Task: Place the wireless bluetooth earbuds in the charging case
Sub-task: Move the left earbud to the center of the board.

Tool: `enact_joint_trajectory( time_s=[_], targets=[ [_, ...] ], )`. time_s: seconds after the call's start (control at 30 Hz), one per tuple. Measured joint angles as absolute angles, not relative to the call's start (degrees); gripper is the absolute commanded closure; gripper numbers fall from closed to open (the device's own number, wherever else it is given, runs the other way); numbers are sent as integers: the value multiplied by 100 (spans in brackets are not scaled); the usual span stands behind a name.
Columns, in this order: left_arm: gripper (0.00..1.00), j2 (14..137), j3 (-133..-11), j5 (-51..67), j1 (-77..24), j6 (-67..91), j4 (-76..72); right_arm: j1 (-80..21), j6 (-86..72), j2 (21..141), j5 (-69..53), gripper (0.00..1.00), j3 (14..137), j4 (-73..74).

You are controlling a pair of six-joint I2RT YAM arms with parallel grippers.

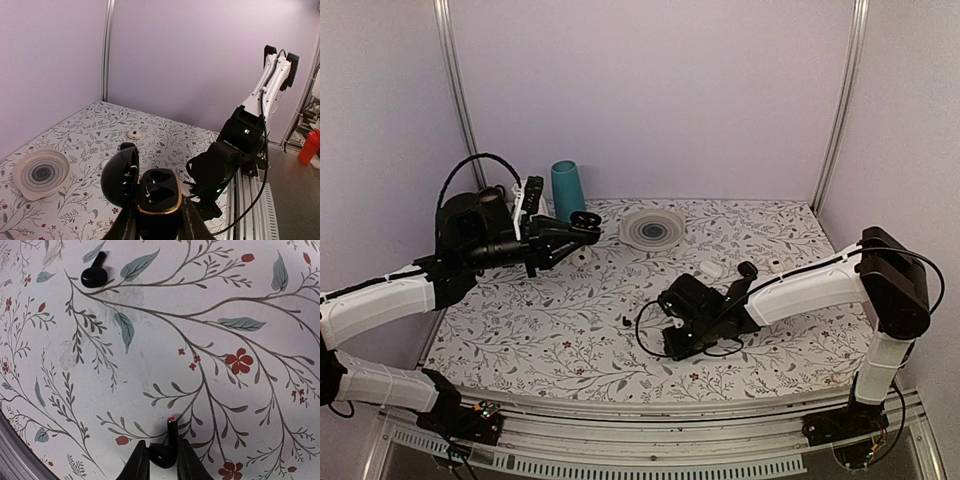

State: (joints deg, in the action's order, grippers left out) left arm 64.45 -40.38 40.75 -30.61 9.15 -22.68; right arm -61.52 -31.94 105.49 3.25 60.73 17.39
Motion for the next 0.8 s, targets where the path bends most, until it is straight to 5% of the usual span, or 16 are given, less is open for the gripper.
enact_joint_trajectory(
  time_s=[0.53,0.8],
  targets=[
    [100,6445,-4038,3931,-3089,836,-2178,-5787,-3760,10178,-327,71,5673,1269],
    [100,6445,-4038,3889,-3092,836,-2178,-5756,-3929,9983,-311,91,5411,1107]
  ],
)
